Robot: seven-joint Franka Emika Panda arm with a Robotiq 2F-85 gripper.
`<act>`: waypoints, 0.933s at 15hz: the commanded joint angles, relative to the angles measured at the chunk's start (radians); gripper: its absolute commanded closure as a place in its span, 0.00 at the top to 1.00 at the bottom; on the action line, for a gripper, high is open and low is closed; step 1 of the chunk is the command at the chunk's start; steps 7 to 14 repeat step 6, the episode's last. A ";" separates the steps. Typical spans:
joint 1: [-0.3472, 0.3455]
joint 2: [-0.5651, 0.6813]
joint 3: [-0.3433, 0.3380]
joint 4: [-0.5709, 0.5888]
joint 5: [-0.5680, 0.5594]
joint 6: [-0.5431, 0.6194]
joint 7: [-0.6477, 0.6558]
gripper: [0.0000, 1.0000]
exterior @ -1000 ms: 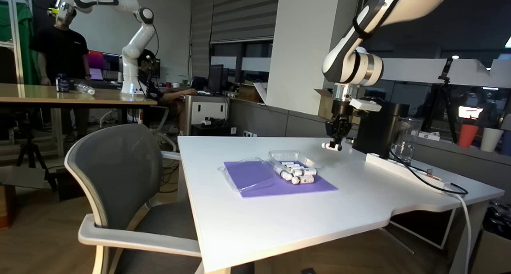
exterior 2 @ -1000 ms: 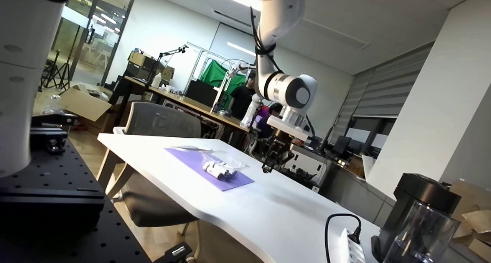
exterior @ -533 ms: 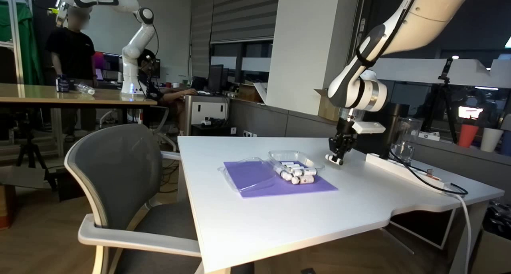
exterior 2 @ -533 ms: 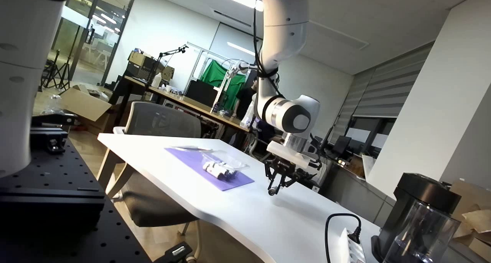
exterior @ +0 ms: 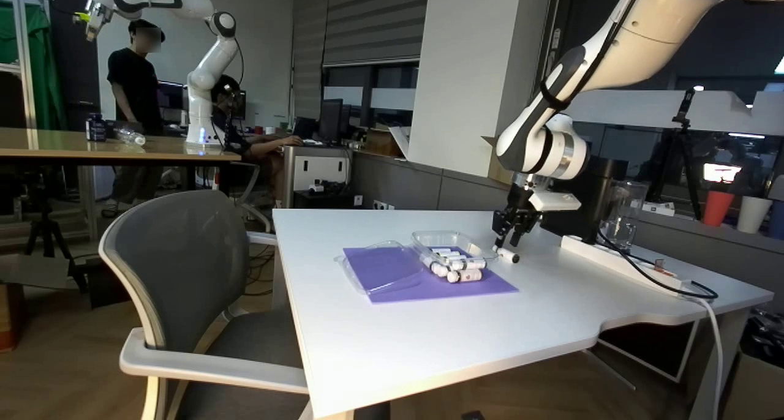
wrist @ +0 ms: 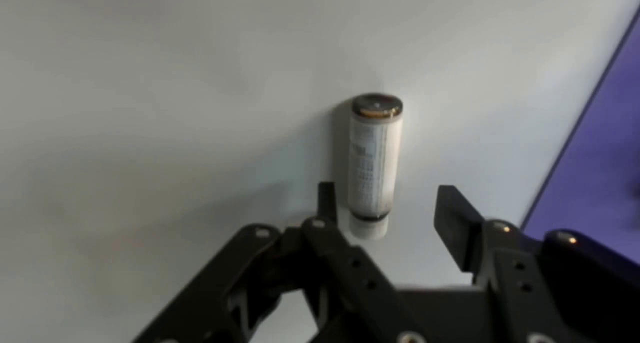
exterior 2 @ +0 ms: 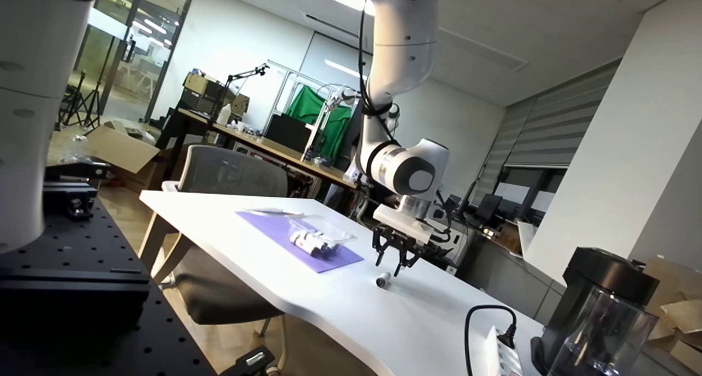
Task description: Pick an object from the plastic box and put it on the table
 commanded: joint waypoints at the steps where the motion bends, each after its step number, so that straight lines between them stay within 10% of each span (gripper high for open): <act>1: 0.006 -0.078 0.017 -0.026 0.003 -0.022 0.069 0.85; 3: 0.054 -0.121 -0.032 -0.042 -0.022 -0.051 0.134 0.98; 4: 0.013 -0.059 0.013 -0.003 -0.013 -0.019 0.063 0.82; 6: 0.034 -0.089 -0.006 -0.008 -0.013 -0.042 0.090 0.95; 14: 0.034 -0.089 -0.006 -0.008 -0.013 -0.042 0.090 0.95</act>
